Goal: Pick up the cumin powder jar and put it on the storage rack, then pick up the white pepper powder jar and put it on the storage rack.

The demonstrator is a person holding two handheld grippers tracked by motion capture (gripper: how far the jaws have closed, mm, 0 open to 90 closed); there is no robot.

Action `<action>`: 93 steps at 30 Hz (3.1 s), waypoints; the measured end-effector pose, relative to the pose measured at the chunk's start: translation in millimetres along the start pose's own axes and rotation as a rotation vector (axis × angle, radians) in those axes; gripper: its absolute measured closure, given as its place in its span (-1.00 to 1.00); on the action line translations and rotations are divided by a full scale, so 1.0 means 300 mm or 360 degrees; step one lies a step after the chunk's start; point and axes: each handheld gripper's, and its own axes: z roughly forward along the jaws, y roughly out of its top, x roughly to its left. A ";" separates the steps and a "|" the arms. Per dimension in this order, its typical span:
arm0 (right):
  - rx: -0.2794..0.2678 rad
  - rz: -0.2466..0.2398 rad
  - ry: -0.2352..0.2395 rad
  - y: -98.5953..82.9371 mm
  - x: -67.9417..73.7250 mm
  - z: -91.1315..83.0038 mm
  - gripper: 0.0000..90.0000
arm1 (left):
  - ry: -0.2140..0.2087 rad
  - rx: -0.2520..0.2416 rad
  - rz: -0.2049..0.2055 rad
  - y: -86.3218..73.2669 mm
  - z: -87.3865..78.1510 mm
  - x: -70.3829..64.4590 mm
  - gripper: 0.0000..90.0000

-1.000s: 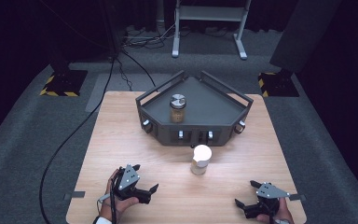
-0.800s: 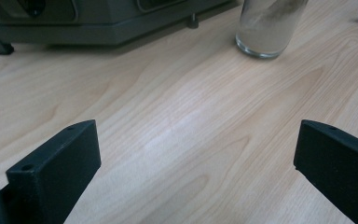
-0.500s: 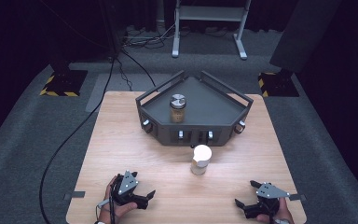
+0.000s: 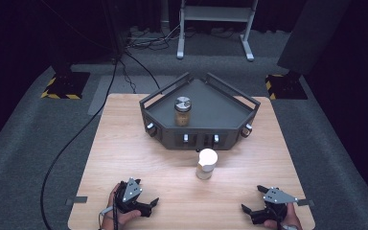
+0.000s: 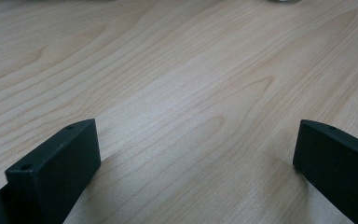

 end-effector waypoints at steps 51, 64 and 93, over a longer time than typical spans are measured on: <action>0.0001 0.0000 -0.0001 0.001 0.000 0.001 -1.00 | 0.0007 0.0000 0.0000 0.000 0.001 -0.001 -0.99; 0.0003 0.0013 -0.0013 0.000 0.002 -0.003 -1.00 | 0.0006 0.0003 0.0000 0.001 0.001 0.000 -0.99; -0.0250 0.0105 0.0219 0.148 -0.006 0.027 -0.96 | 0.0007 0.0002 0.0002 0.001 0.001 -0.001 -0.99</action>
